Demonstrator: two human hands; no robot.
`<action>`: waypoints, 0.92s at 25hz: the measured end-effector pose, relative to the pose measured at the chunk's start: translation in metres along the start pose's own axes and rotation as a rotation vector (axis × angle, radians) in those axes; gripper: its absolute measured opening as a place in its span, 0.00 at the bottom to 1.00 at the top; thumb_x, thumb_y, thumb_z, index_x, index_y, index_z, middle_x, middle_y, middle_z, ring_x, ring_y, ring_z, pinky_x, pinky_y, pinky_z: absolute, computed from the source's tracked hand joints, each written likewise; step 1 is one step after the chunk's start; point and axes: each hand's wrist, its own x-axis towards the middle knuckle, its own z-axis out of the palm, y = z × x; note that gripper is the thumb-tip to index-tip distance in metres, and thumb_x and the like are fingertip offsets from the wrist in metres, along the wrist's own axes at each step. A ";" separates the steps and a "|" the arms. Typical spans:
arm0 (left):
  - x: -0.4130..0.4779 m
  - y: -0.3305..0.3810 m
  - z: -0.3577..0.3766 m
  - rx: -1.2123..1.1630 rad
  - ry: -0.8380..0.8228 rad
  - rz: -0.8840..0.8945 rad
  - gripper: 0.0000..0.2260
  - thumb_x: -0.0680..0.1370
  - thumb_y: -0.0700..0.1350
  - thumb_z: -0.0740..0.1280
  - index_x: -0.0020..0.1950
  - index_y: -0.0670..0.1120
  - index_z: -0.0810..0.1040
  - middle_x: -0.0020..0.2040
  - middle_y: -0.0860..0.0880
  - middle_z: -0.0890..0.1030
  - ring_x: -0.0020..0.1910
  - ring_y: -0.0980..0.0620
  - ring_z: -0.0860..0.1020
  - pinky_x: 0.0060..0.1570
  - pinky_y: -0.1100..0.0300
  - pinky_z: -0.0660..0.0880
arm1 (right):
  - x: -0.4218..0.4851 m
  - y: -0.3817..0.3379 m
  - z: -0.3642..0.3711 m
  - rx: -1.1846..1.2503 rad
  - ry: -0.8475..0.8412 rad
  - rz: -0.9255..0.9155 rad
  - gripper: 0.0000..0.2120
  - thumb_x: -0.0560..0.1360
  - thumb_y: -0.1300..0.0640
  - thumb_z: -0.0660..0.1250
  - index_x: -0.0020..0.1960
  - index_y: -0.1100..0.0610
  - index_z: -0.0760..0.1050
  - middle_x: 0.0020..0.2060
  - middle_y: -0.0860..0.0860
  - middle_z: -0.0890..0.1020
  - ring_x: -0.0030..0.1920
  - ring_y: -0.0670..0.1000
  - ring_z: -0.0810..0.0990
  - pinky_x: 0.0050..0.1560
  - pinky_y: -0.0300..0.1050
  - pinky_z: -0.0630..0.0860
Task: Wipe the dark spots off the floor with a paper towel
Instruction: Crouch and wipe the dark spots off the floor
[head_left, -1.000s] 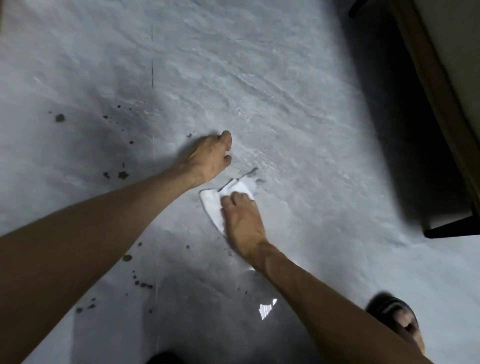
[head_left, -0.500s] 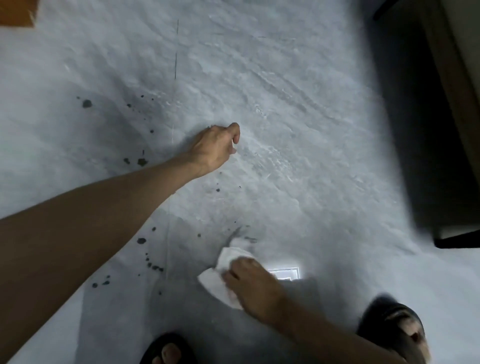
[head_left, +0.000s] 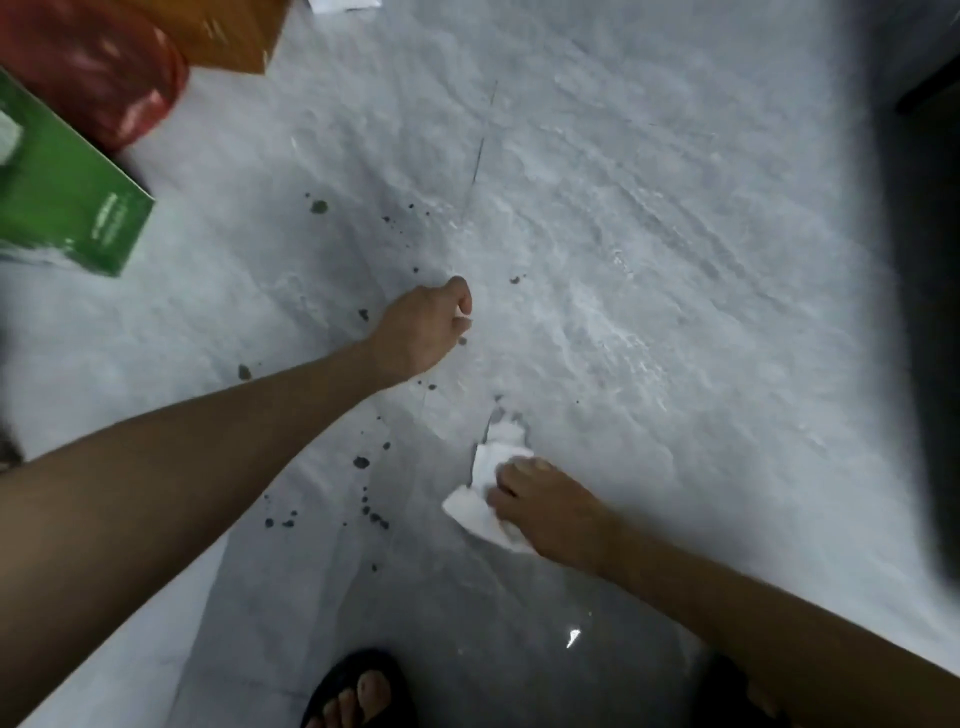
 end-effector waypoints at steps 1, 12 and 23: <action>-0.004 0.000 0.000 -0.005 -0.005 0.007 0.07 0.78 0.43 0.64 0.54 0.42 0.73 0.38 0.44 0.78 0.42 0.41 0.79 0.38 0.57 0.69 | -0.010 0.012 -0.004 -0.057 -0.102 -0.180 0.08 0.76 0.56 0.59 0.53 0.54 0.74 0.47 0.55 0.76 0.47 0.56 0.73 0.49 0.49 0.68; -0.046 -0.029 -0.001 0.051 -0.022 0.004 0.09 0.76 0.42 0.65 0.56 0.43 0.73 0.54 0.43 0.79 0.54 0.44 0.77 0.54 0.51 0.74 | 0.023 -0.011 0.012 -0.030 0.073 0.038 0.08 0.74 0.55 0.59 0.51 0.55 0.72 0.43 0.56 0.77 0.43 0.58 0.76 0.44 0.50 0.72; 0.005 -0.068 0.010 0.027 0.106 -0.070 0.15 0.73 0.40 0.67 0.58 0.40 0.71 0.59 0.40 0.75 0.56 0.43 0.75 0.56 0.53 0.72 | 0.097 0.074 -0.015 -0.088 0.401 0.779 0.10 0.76 0.60 0.62 0.55 0.64 0.75 0.47 0.63 0.78 0.48 0.64 0.77 0.50 0.56 0.71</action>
